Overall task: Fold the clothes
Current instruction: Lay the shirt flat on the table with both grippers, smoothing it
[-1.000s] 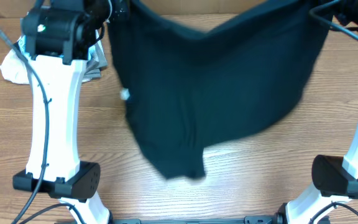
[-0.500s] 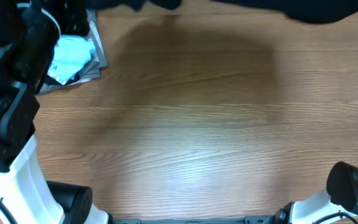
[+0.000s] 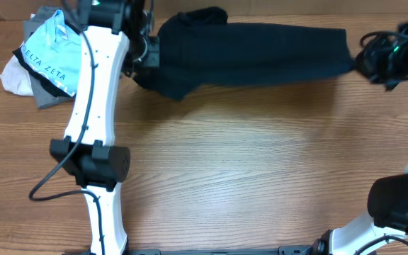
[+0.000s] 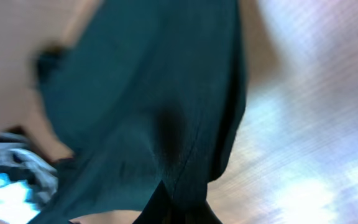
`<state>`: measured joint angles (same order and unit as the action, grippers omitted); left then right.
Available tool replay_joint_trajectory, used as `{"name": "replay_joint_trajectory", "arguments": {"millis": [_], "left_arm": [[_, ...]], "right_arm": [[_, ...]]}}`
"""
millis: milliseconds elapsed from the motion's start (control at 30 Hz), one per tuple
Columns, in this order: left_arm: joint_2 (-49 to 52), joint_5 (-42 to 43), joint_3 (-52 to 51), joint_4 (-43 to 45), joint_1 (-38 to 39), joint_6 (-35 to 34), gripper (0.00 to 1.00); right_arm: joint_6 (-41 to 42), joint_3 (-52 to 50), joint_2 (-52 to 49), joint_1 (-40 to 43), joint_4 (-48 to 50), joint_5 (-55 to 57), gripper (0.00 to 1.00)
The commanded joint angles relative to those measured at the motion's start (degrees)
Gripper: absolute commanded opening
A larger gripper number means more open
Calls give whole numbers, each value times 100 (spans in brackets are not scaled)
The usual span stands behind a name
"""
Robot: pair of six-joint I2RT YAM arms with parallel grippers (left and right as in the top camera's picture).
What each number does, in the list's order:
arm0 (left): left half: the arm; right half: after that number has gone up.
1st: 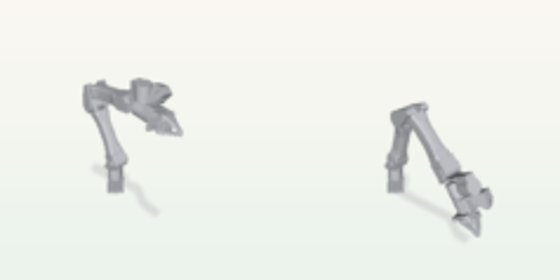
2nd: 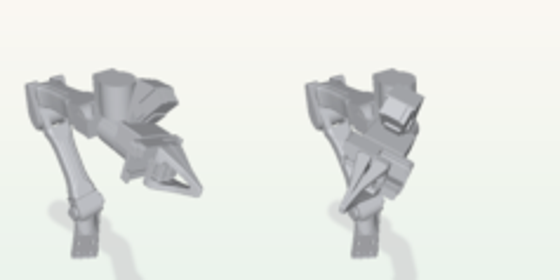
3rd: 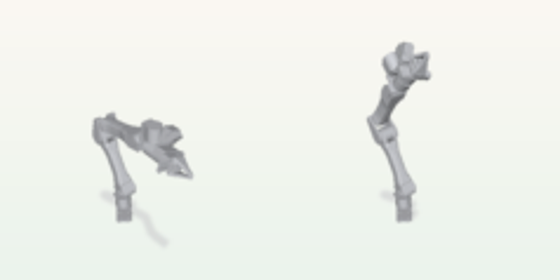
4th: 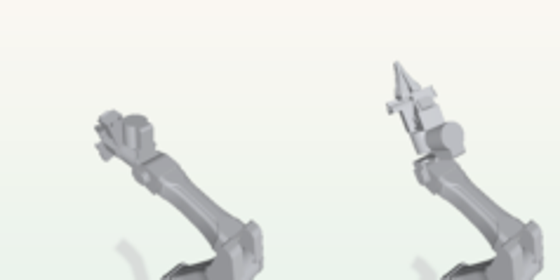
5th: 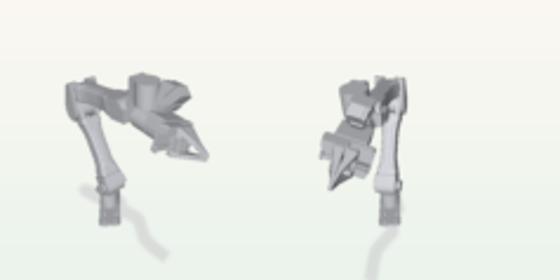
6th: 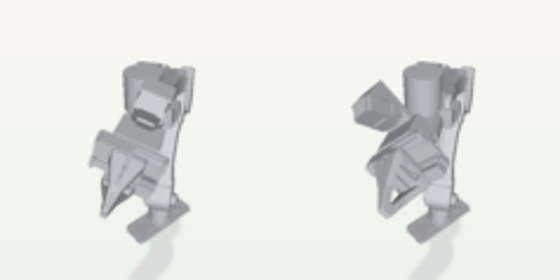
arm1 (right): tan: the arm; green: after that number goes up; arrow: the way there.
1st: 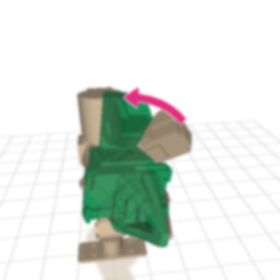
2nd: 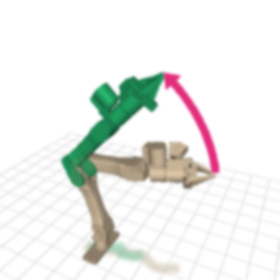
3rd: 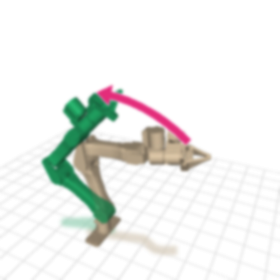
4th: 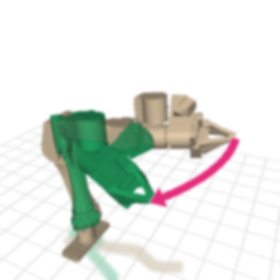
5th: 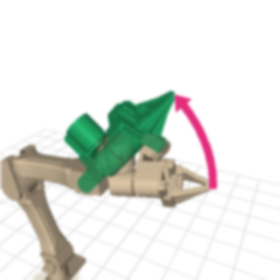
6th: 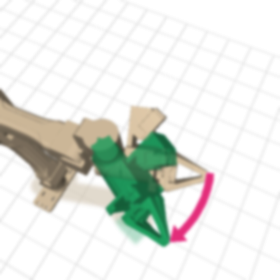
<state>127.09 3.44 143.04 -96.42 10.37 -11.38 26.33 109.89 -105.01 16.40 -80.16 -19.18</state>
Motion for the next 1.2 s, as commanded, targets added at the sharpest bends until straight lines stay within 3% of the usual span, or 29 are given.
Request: {"name": "replay_joint_trajectory", "arguments": {"millis": [0,200,467,867,1167], "left_arm": [[-223,260,-339,-39,-15,-214,4],[-358,409,-1134,-42,245,-214,4],[-1355,251,-2649,-42,817,-461,4],[-2111,341,-4992,337,1298,-844,4],[-2277,535,-5882,542,2162,-1314,4]], "right_arm": [[-107,-577,52,-7,63,269,4],[-87,-1032,52,76,-79,922,4],[-85,-1154,66,435,-619,1239,4],[136,-2072,66,920,-179,1311,4],[728,-2498,144,1104,-22,1912,4]]}}
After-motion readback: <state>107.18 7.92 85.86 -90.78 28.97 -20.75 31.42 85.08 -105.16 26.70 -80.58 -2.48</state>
